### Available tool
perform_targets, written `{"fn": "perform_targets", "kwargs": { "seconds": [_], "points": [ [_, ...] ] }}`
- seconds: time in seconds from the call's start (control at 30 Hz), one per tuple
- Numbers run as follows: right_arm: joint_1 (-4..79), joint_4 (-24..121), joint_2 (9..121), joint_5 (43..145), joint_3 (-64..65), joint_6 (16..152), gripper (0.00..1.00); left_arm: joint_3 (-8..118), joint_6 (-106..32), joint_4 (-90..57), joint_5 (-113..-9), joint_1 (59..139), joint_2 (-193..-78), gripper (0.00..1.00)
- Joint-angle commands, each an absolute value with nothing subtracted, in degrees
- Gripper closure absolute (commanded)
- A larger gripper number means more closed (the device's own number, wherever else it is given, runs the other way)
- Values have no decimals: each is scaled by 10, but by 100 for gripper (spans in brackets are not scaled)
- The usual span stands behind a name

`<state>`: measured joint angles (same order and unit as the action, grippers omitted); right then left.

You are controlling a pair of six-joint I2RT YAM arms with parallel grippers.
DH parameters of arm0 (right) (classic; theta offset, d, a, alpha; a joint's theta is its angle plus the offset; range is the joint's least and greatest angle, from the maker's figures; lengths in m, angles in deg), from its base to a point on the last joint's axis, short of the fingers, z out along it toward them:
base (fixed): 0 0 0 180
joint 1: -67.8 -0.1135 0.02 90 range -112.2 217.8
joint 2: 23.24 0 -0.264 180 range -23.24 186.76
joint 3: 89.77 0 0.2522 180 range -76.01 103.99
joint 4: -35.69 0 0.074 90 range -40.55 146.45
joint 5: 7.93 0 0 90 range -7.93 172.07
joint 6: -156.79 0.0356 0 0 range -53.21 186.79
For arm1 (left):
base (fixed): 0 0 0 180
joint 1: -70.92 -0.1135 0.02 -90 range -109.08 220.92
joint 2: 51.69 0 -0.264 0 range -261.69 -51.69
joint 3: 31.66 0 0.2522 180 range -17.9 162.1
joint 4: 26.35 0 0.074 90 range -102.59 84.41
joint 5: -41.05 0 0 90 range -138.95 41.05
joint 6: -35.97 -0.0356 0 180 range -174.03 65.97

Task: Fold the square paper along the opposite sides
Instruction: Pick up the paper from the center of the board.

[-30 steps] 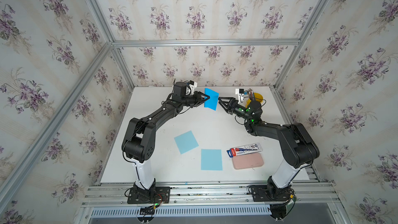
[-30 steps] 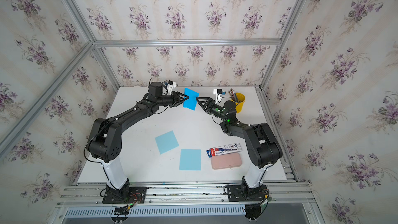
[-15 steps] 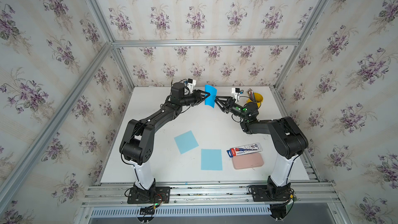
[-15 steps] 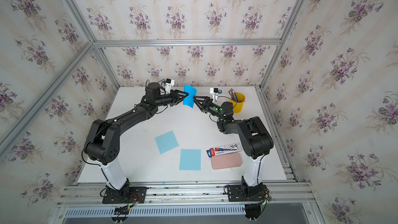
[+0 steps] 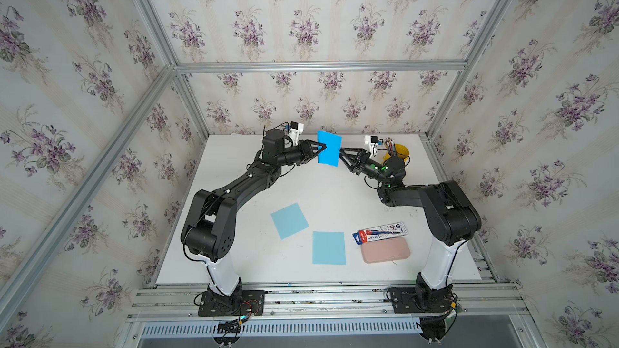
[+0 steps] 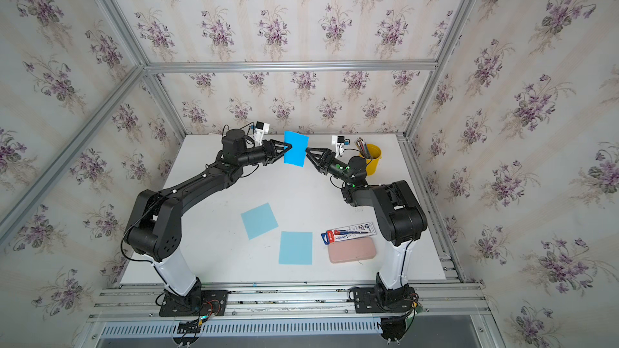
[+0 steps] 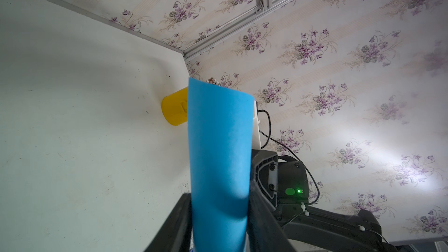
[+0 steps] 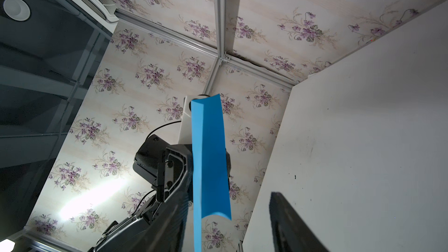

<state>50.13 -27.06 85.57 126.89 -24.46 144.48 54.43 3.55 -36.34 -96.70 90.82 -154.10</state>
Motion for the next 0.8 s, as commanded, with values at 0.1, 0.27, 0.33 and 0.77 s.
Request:
{"fn": "perform_targets", "kwargs": {
  "seconds": [0.1, 0.27, 0.33, 0.77],
  "points": [
    [488, -306, 854, 1276, -224, 1467, 45, 546, 18, -381, -970, 910, -1539, 58],
    [479, -316, 858, 1275, -211, 1480, 61, 548, 12, -377, -969, 911, -1539, 58],
    [479, -315, 857, 1275, -208, 1481, 73, 549, 7, -372, -969, 911, -1538, 56],
    [542, -319, 846, 1478, -114, 1431, 100, 629, -60, -248, -1083, 838, -1515, 27]
  ]
}}
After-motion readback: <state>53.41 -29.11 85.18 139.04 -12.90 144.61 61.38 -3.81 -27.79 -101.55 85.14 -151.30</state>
